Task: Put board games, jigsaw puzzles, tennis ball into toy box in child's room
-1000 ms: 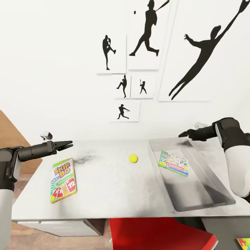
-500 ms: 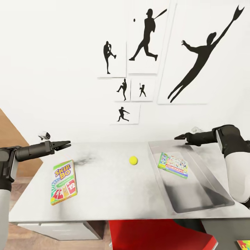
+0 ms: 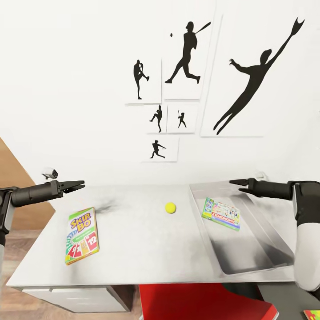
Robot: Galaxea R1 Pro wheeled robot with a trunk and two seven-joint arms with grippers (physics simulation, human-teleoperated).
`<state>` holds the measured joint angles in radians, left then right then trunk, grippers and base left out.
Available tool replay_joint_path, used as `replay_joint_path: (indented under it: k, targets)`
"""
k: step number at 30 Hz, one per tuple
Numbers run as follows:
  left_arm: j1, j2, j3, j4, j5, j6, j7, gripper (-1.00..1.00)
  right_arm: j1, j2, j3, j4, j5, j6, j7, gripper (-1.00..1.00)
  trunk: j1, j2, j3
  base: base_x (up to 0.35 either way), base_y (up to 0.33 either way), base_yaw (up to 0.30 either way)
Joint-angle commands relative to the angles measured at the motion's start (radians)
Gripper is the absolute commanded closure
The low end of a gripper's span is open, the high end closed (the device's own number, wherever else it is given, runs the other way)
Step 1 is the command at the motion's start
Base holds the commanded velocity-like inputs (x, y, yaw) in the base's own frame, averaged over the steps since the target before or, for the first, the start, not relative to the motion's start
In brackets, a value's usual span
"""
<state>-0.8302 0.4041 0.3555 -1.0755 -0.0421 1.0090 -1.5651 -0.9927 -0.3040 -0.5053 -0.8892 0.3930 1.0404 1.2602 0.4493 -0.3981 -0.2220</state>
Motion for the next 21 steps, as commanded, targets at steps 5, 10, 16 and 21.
replay_joint_path:
  k: [5,10,16,21]
  targets:
    - [0.002,0.010,0.001,0.000,-0.001,0.012,-0.006,-1.00,0.080,0.005,-0.055,-0.081,0.009,0.007,0.085,-1.00,0.001,-0.002,0.006,0.000,0.000,0.000]
    - [0.006,0.018,0.012,0.001,0.000,0.015,-0.006,-1.00,0.136,0.006,-0.097,-0.111,0.009,0.006,0.159,-1.00,0.001,-0.002,0.015,0.000,0.000,0.000]
    - [0.009,0.030,0.025,0.001,-0.003,0.018,-0.006,-1.00,0.197,0.007,-0.154,-0.125,0.008,0.003,0.239,-1.00,0.001,-0.002,0.025,0.000,0.000,0.000]
    - [0.011,0.041,0.028,0.007,-0.005,0.018,-0.006,-1.00,0.266,0.008,-0.195,-0.159,-0.007,-0.017,0.269,-1.00,0.001,-0.002,0.033,0.000,0.000,0.000]
